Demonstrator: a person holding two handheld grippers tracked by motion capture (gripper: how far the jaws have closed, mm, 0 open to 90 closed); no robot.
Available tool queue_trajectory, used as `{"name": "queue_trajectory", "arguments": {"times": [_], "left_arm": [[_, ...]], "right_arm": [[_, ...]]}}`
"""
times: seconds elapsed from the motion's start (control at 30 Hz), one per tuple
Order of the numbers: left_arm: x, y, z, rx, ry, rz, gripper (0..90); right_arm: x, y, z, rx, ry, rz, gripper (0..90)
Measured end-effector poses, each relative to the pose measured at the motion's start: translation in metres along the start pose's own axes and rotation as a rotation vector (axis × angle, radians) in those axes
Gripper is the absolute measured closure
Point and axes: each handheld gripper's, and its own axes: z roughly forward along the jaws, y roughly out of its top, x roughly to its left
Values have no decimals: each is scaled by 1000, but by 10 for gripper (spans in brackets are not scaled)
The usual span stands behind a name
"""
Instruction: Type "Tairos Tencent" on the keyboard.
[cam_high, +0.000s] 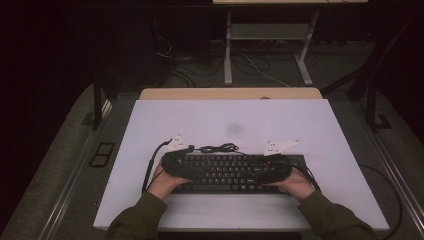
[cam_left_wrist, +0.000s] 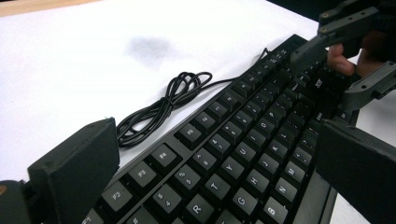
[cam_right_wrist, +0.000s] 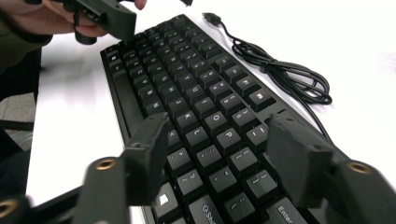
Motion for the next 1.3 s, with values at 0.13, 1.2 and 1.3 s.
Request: {"name": "queue_trajectory", "arguments": {"times": [0.13, 1.2, 1.3], "left_arm": [[-1, -1, 2, 12, 3, 12, 0], [-3, -2, 6, 37, 12, 31, 42], [-3, -2, 6, 39, 11, 30, 64]], "right_arm": [[0, -1, -2, 5, 6, -16, 515], [-1, -15, -1, 152, 49, -92, 898], [-1, -16, -1, 163, 44, -97, 898]]}}
